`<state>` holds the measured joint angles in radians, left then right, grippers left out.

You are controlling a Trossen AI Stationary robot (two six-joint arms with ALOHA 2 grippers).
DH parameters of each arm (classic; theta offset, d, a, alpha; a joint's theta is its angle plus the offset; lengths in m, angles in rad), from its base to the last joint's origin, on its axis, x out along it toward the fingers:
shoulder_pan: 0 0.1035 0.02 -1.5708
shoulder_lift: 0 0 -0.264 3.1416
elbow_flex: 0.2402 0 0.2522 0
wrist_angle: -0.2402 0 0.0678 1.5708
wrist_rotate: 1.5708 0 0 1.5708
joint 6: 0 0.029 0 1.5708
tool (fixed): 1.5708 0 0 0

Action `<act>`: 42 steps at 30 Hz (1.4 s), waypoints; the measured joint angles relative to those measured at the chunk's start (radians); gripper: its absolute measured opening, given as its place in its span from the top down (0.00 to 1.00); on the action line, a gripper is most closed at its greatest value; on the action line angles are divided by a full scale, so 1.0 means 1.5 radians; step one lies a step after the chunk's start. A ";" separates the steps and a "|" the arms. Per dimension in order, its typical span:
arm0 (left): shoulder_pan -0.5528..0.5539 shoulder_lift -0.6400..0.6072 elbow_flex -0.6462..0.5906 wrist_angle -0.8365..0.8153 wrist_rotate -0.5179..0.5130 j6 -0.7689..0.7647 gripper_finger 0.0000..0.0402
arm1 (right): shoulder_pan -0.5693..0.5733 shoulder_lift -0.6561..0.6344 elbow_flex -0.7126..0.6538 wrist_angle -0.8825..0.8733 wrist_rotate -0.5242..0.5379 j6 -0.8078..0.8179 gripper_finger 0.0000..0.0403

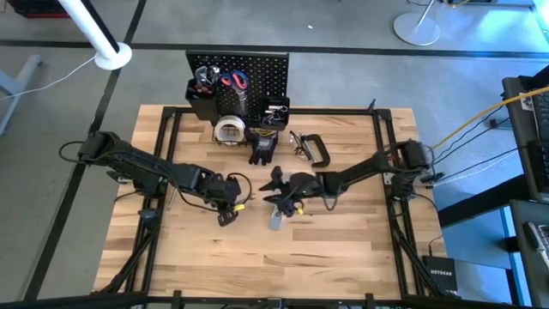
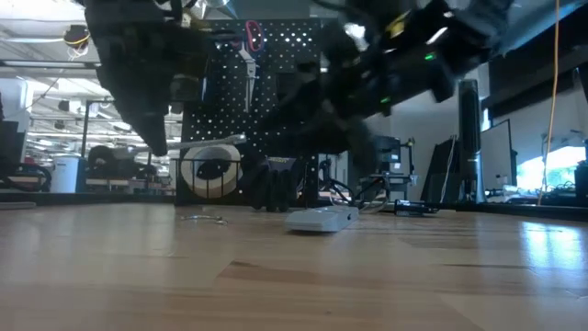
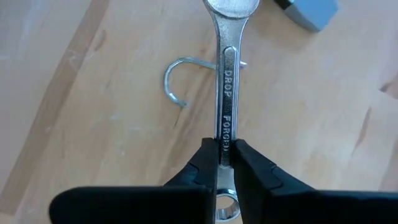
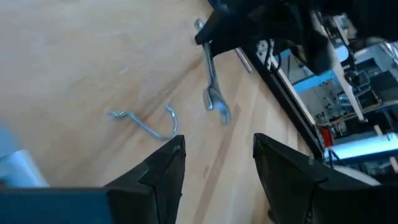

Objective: Hang tools onto peg board
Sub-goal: Put the wrench into the left black bin on the pegboard

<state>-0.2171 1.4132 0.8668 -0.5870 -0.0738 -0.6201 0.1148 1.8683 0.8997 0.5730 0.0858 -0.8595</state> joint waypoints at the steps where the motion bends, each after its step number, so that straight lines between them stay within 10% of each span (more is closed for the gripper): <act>1: -0.002 0.000 0.004 0.001 0.000 0.000 0.95 | -0.001 0.013 0.016 -0.001 -0.002 -0.008 0.52; 14: -0.008 -0.001 0.013 0.024 0.000 0.008 0.95 | 0.002 0.065 0.082 0.005 -0.038 -0.076 0.55; 25: -0.008 -0.001 0.013 0.037 0.003 0.009 0.93 | 0.002 0.067 0.081 0.001 -0.019 -0.096 0.95; 42: 0.016 -0.024 0.013 0.020 0.041 -0.017 0.92 | 0.002 -0.026 0.081 -0.205 -0.005 0.123 0.96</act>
<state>-0.1936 1.3776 0.8864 -0.5565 -0.0128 -0.6460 0.1173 1.8292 1.0218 0.2659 0.0790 -0.6754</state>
